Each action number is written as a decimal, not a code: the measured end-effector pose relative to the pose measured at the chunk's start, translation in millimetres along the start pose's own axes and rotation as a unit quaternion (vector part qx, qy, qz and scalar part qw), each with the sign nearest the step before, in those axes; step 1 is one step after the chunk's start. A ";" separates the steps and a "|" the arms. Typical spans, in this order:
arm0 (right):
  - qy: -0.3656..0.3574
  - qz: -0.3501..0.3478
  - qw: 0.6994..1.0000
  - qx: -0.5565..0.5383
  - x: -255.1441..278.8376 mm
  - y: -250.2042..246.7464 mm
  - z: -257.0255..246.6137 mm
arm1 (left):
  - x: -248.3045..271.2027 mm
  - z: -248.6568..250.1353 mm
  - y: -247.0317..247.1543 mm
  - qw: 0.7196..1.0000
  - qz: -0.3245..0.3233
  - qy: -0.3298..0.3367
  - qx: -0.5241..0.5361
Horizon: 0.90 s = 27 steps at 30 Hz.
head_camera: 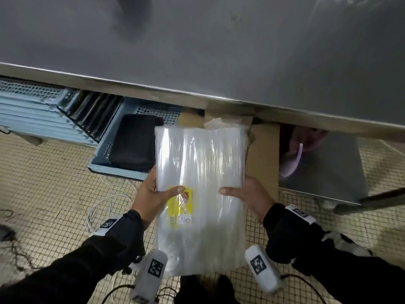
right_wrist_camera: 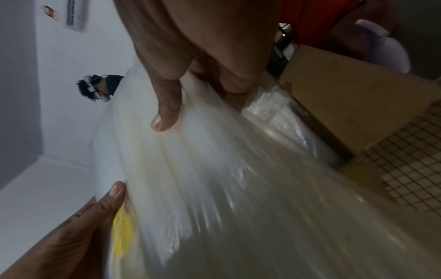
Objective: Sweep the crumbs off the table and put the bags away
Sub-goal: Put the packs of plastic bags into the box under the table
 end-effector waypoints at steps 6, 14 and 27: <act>0.053 0.050 0.997 -0.019 -43.4 -31.2 51.1 | -60.8 -46.4 37.6 0.996 -0.054 -0.050 -0.055; 0.089 0.133 0.985 -0.070 -127.3 -65.4 88.4 | -169.8 -93.0 85.3 0.994 -0.043 -0.072 -0.074; 0.028 0.259 0.965 -0.004 -220.6 -104.1 97.3 | -293.1 -122.1 117.4 0.995 -0.063 0.033 -0.075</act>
Point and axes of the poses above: each hand's wrist, its own x-axis away from the middle knuckle, its own y-axis out of the palm, z = x × y, the point moved 7 cm from there along -x, towards the middle knuckle, and after that the axes turned 1 degree about -y, right-handed, at the moved point
